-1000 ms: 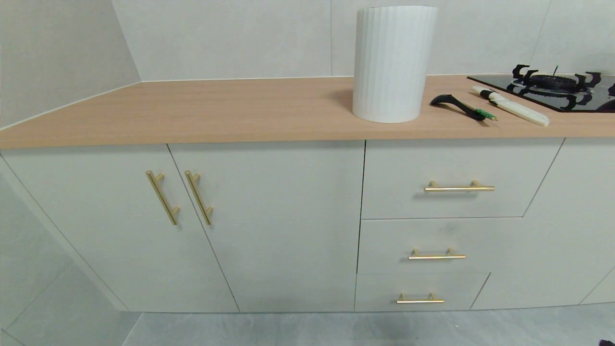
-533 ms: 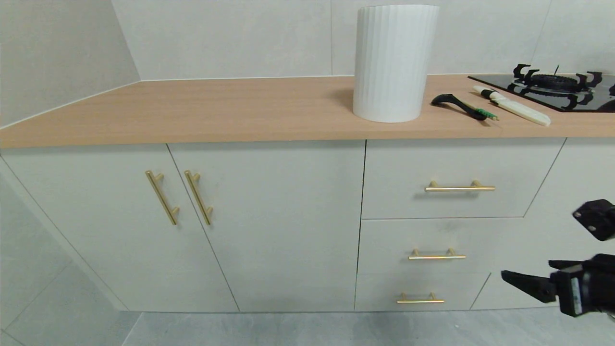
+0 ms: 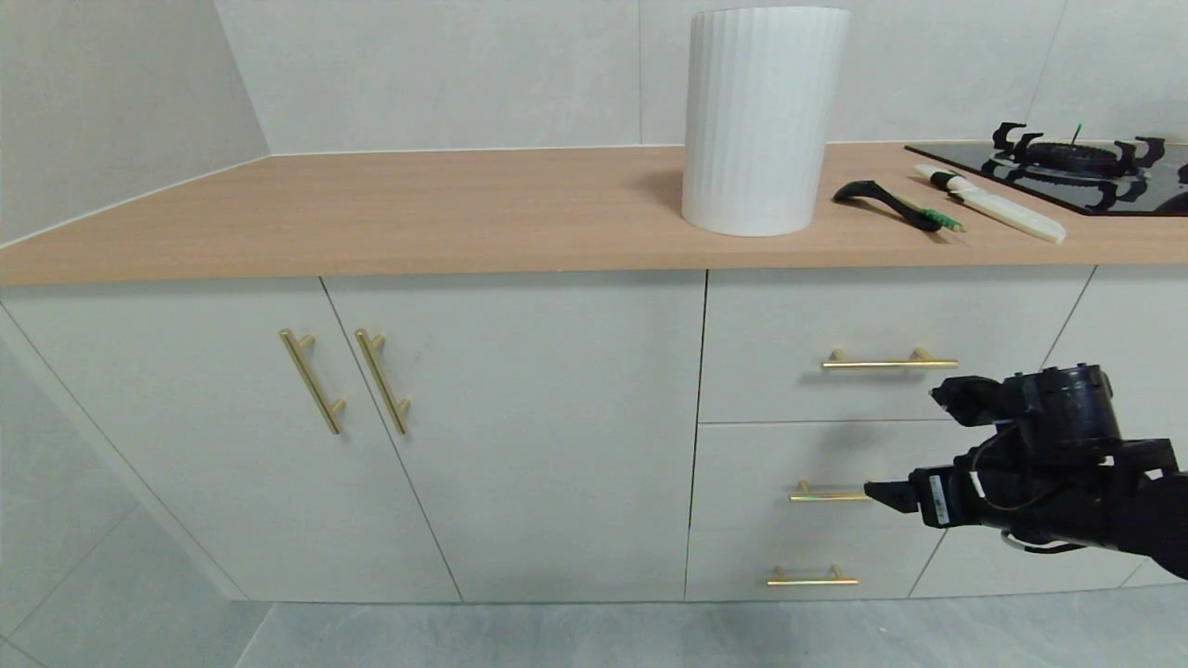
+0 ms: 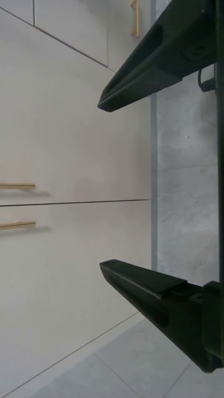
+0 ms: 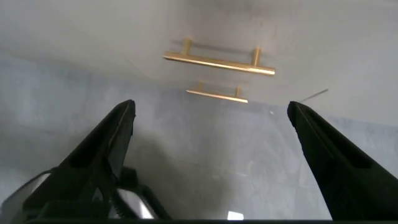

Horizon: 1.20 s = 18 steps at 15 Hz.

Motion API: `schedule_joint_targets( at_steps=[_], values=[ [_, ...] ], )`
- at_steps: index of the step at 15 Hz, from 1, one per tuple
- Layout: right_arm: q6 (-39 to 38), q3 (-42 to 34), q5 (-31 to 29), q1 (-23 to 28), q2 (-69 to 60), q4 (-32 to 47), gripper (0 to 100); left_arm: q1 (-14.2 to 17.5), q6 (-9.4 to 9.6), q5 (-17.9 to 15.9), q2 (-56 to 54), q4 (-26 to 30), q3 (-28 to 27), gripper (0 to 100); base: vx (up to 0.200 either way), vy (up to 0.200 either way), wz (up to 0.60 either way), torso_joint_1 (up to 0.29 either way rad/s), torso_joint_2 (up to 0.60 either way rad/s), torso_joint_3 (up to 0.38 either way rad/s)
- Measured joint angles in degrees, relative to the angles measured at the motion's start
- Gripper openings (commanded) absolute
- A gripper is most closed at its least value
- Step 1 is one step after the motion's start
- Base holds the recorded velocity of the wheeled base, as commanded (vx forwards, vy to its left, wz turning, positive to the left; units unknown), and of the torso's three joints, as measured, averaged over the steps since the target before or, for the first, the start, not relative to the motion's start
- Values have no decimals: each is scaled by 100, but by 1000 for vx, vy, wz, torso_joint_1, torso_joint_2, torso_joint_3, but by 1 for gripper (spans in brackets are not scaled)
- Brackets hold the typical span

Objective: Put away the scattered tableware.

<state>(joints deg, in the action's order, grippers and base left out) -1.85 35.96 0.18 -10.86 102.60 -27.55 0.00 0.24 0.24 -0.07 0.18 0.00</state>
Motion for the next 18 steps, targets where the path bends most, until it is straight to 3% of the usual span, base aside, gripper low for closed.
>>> schedule_joint_targets(
  at_steps=[11, 18],
  values=[
    [-206, -195, -716, 78, 2037, -2993, 100, 0, 0, 0, 0, 0, 0, 100, 0, 0, 0, 0, 0, 0],
    [-394, 28, -1080, -27, 3004, -3784, 100, 0, 0, -2, 0, 0, 0, 100, 0, 0, 0, 0, 0, 0]
  ],
)
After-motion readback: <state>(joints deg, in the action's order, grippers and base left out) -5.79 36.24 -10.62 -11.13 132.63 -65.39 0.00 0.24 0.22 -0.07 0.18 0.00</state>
